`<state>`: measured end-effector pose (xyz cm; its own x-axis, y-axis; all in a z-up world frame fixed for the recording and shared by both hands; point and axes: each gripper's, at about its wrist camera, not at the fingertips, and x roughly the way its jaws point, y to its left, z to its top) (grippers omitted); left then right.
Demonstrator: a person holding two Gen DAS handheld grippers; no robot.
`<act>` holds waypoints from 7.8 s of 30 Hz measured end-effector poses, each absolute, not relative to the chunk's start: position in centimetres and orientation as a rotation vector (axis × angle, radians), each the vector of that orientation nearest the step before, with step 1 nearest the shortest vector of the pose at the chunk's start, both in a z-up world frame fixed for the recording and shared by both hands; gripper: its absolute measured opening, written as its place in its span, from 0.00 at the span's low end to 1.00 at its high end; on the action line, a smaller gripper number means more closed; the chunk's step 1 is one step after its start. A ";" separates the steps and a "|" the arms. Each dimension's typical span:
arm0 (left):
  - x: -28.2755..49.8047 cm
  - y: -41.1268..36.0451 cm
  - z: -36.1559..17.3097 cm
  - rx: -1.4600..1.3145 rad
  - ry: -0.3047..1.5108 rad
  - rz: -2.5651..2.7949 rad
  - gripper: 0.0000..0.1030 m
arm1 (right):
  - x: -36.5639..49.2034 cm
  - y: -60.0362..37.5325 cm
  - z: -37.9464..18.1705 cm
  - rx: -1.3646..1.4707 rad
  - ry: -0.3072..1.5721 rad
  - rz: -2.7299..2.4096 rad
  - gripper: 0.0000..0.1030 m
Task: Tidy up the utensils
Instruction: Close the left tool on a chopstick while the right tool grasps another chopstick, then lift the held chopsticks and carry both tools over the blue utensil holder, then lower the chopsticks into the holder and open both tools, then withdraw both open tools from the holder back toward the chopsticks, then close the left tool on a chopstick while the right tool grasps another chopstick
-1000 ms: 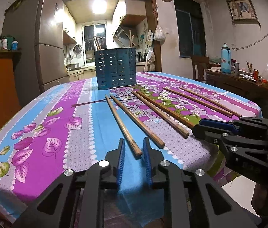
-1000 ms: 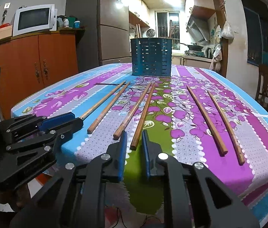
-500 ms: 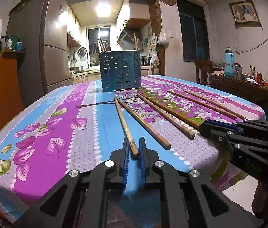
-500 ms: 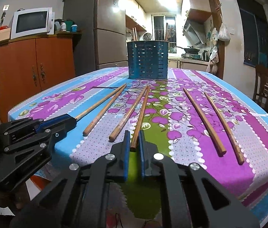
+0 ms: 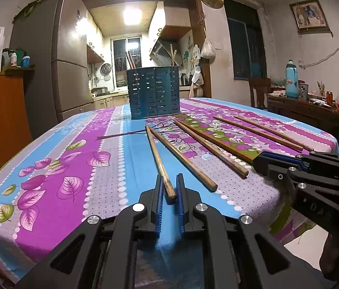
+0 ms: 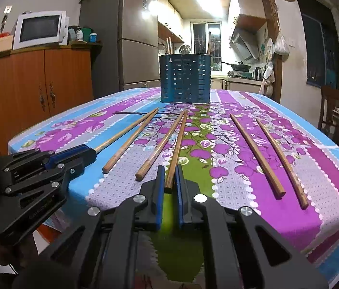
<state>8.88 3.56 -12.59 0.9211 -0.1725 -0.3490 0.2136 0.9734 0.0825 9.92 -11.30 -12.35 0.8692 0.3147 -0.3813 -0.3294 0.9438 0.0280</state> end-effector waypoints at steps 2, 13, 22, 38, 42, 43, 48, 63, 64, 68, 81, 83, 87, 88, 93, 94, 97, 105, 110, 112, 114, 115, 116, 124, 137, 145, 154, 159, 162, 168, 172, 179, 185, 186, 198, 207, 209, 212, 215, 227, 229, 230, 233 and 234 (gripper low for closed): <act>9.0 3.6 -12.5 0.121 0.351 -0.199 0.11 | 10.0 -11.6 -12.3 -0.021 0.394 0.340 0.06; 7.6 4.0 -8.5 0.118 0.251 -0.195 0.08 | 9.1 -13.6 -7.8 -0.024 0.312 0.337 0.05; 6.4 4.0 -3.2 0.131 0.110 -0.192 0.08 | 8.5 -14.2 -1.3 -0.098 0.172 0.386 0.04; 11.0 4.1 3.3 0.118 0.053 -0.228 0.08 | 15.0 -15.0 5.0 -0.144 0.193 0.442 0.04; 13.0 4.1 4.9 0.118 0.065 -0.250 0.08 | 16.3 -15.0 5.9 -0.133 0.218 0.461 0.04; 13.4 4.0 5.1 0.119 0.067 -0.258 0.08 | 16.5 -15.0 6.1 -0.132 0.222 0.465 0.04; 15.5 4.2 6.3 0.101 0.097 -0.283 0.08 | 17.2 -15.0 7.5 -0.139 0.222 0.475 0.04; 17.9 3.7 10.3 0.110 0.140 -0.302 0.08 | 20.3 -16.4 10.8 -0.051 0.267 0.507 0.04; 18.0 3.7 10.7 0.109 0.142 -0.300 0.08 | 20.4 -16.5 10.9 -0.048 0.267 0.507 0.04; 18.3 4.1 11.8 0.101 0.144 -0.281 0.08 | 20.9 -16.5 11.6 -0.047 0.267 0.508 0.04; 21.1 5.1 17.9 0.069 0.115 -0.259 0.08 | 25.2 -16.2 18.4 -0.041 0.246 0.516 0.04; 21.9 5.2 18.9 0.064 0.112 -0.258 0.08 | 26.2 -16.1 19.1 -0.046 0.253 0.514 0.04; 23.7 5.2 20.5 0.055 0.108 -0.257 0.08 | 28.3 -15.8 20.7 -0.050 0.259 0.505 0.04; 24.1 5.2 20.8 0.054 0.108 -0.256 0.08 | 28.8 -15.7 21.0 -0.051 0.258 0.504 0.04; 26.6 4.9 22.4 0.058 0.105 -0.245 0.08 | 30.8 -15.5 22.2 -0.043 0.250 0.497 0.04; 26.9 4.8 22.5 0.059 0.103 -0.242 0.08 | 31.1 -15.5 22.3 -0.041 0.249 0.497 0.04; 28.2 4.5 23.1 0.061 0.101 -0.236 0.08 | 32.4 -15.4 22.8 -0.032 0.250 0.493 0.04; 31.2 3.8 22.9 0.070 0.104 -0.228 0.08 | 35.7 -14.9 22.7 -0.012 0.268 0.485 0.04; 33.1 4.0 22.0 0.062 0.118 -0.227 0.08 | 37.5 -14.7 21.9 -0.003 0.288 0.479 0.04; 33.9 4.1 21.5 0.057 0.127 -0.226 0.08 | 38.4 -14.7 21.4 0.005 0.300 0.474 0.04; 34.7 4.1 21.0 0.054 0.139 -0.227 0.08 | 39.2 -14.7 20.9 0.013 0.316 0.471 0.04; 35.0 4.1 20.8 0.054 0.144 -0.227 0.08 | 39.6 -14.6 20.5 0.019 0.327 0.469 0.04; 35.4 4.1 20.3 0.056 0.151 -0.226 0.08 | 40.0 -14.6 20.2 0.024 0.336 0.469 0.04; 37.5 4.2 18.7 0.046 0.187 -0.219 0.08 | 41.6 -14.0 18.7 0.020 0.376 0.458 0.04; 40.3 4.2 16.8 0.027 0.253 -0.207 0.08 | 43.4 -12.8 16.8 -0.008 0.443 0.467 0.05; 41.8 5.0 15.4 0.016 0.298 -0.156 0.32 | 43.7 -13.0 15.8 0.008 0.460 0.450 0.29; 41.4 5.4 14.7 0.015 0.303 -0.131 0.32 | 43.1 -13.0 15.8 0.002 0.448 0.442 0.29; 40.9 5.3 14.8 0.013 0.298 -0.128 0.32 | 42.6 -12.7 16.0 0.000 0.435 0.441 0.46; 39.8 5.4 14.9 0.007 0.282 -0.128 0.43 | 41.5 -12.8 16.1 0.004 0.406 0.440 0.64; 33.8 5.7 14.7 0.008 0.214 -0.143 0.69 | 35.7 -13.3 16.1 -0.025 0.331 0.445 0.73; 27.8 5.8 13.5 0.043 0.172 -0.164 0.79 | 29.2 -14.5 15.5 -0.051 0.280 0.462 0.83; 19.4 6.0 9.7 0.032 0.188 -0.203 0.82 | 19.3 -16.8 11.9 -0.063 0.246 0.486 0.84; 14.8 5.1 4.0 0.060 0.263 -0.215 0.82 | 13.7 -18.3 5.8 -0.085 0.275 0.474 0.68; 14.3 5.2 2.8 0.056 0.281 -0.215 0.82 | 13.0 -18.5 4.4 -0.101 0.285 0.457 0.61; 10.7 6.3 -7.5 0.054 0.434 -0.167 0.80 | 11.5 -19.7 -8.5 -0.079 0.480 0.372 0.14; 9.8 5.9 -9.6 0.063 0.444 -0.198 0.70 | 12.2 -19.7 -11.4 -0.110 0.496 0.324 0.12; 9.7 5.6 -9.7 0.073 0.437 -0.205 0.69 | 12.0 -19.9 -11.5 -0.108 0.488 0.318 0.12; 9.6 5.0 -10.1 0.094 0.434 -0.206 0.64 | 11.8 -20.0 -11.6 -0.095 0.484 0.317 0.08; 9.7 4.7 -10.7 0.096 0.444 -0.207 0.59 | 11.5 -19.7 -11.7 -0.084 0.479 0.318 0.07; 9.8 3.9 -11.8 0.100 0.427 -0.208 0.43 | 11.0 -19.4 -11.9 -0.048 0.458 0.306 0.07; 9.7 3.8 -11.9 0.101 0.420 -0.203 0.34 | 10.9 -19.2 -11.9 -0.047 0.455 0.308 0.07; 9.6 3.7 -11.9 0.105 0.416 -0.203 0.31 | 10.8 -19.2 -11.9 -0.044 0.454 0.307 0.07; 9.5 3.4 -12.0 0.110 0.409 -0.201 0.24 | 10.8 -19.1 -12.0 -0.038 0.449 0.304 0.07; 9.5 3.3 -12.0 0.110 0.406 -0.199 0.22 | 10.7 -19.1 -12.0 -0.039 0.446 0.303 0.07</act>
